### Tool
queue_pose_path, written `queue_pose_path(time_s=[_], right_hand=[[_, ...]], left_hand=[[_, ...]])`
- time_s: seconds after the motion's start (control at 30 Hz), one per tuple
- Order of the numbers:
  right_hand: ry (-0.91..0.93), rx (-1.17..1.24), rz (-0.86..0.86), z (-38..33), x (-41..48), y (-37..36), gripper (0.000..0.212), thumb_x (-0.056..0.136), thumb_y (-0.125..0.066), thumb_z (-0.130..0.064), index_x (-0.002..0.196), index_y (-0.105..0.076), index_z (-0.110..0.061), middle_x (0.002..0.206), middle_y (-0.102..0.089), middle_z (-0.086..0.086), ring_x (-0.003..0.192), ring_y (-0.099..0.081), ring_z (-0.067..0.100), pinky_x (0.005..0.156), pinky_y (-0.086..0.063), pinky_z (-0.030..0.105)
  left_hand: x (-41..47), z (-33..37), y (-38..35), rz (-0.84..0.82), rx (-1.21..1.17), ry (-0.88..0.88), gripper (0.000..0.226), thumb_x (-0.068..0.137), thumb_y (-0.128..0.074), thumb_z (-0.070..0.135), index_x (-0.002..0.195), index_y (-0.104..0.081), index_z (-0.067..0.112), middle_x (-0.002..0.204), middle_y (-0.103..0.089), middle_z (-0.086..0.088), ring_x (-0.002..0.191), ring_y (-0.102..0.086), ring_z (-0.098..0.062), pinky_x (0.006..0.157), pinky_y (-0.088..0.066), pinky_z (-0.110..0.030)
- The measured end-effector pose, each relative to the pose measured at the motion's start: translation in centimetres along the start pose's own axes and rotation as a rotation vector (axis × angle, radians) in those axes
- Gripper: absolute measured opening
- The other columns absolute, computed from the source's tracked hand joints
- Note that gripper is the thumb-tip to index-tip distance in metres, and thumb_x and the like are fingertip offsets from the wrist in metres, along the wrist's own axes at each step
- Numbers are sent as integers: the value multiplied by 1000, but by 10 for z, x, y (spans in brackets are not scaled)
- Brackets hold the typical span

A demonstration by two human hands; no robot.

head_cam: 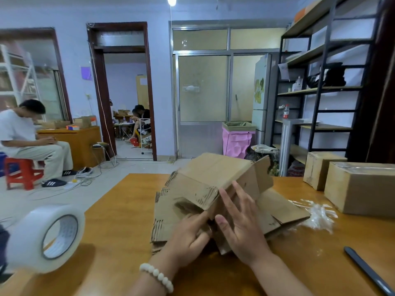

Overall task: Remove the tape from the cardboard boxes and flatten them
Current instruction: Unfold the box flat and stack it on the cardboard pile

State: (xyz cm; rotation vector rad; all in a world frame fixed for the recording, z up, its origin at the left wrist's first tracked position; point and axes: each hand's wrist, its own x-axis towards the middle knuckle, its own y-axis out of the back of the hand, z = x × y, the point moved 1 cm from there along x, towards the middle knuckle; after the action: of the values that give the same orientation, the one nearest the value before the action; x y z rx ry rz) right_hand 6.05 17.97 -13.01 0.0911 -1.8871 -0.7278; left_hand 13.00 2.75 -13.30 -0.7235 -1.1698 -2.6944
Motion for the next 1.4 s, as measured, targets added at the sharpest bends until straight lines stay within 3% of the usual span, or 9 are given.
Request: queue_pose_path(time_s=[0.13,0.4,0.53,0.7,0.8,0.93,1.13,1.27,1.4], right_hand=[[-112,5,16,8,2,7,66,83,-27,-80,141,-19,-50,154,-10,-9,141,-8,12,107,-22,47],[-158,-8,241,8,3,12,36,83,-46,-32,116,-48,-16,129,-53,9,118,-50,22,98,-42,43],[-376,-25,358,27,4,23,20,91,-51,-17,104,-56,-2,98,-56,4,95,-56,20,84,-51,38],[-679,153,503,34,4,39,22,91,-59,-10,108,-47,-5,99,-48,5,86,-53,18,67,-46,25],[-548,50,408,24,1,34,14,88,-60,-4,85,-48,-10,78,-50,2,66,-51,15,57,-40,20],[-460,-62,223,24,-3,25,7,86,-63,-13,92,-59,-15,88,-56,-5,89,-57,19,81,-47,31],[-238,-301,24,1,-5,5,58,85,-39,-53,114,-65,-11,127,-60,6,133,-37,25,107,-23,59],[-411,-199,-321,-4,1,1,126,52,6,-96,145,-28,-17,151,-31,-1,145,-11,17,115,3,51],[-421,-283,-446,6,3,0,114,48,1,-97,130,-42,-29,133,-45,-8,132,-26,20,116,-5,55]], left_hand=[[2,-3,-4,-63,57,52,50,85,-42,25,133,-53,36,112,-58,10,99,-50,5,86,-36,-4],[5,-24,22,739,-153,416,23,90,-56,-1,94,-57,22,99,-57,1,95,-53,-15,80,-38,-26],[9,-31,22,542,-286,590,62,96,-54,13,150,-26,19,149,-36,-4,120,-46,-11,90,-31,-28],[10,-36,17,387,-335,527,70,95,-57,22,153,-19,29,147,-44,1,135,-42,-19,105,-39,-35],[8,-41,17,340,-300,472,65,85,-58,51,146,-37,37,136,-55,14,122,-53,-10,99,-48,-43],[10,-37,17,401,-409,420,42,97,-50,6,125,-52,38,122,-61,11,109,-59,-5,89,-50,-30],[6,-27,11,227,-294,373,33,98,-47,10,111,-63,35,96,-73,17,93,-63,1,79,-47,-17],[8,-19,9,322,-294,350,30,95,-50,-1,89,-68,22,81,-71,5,82,-65,-8,68,-47,-14],[10,-26,18,581,-388,399,20,96,-52,3,105,-59,19,103,-61,1,102,-57,-18,78,-42,-20]])
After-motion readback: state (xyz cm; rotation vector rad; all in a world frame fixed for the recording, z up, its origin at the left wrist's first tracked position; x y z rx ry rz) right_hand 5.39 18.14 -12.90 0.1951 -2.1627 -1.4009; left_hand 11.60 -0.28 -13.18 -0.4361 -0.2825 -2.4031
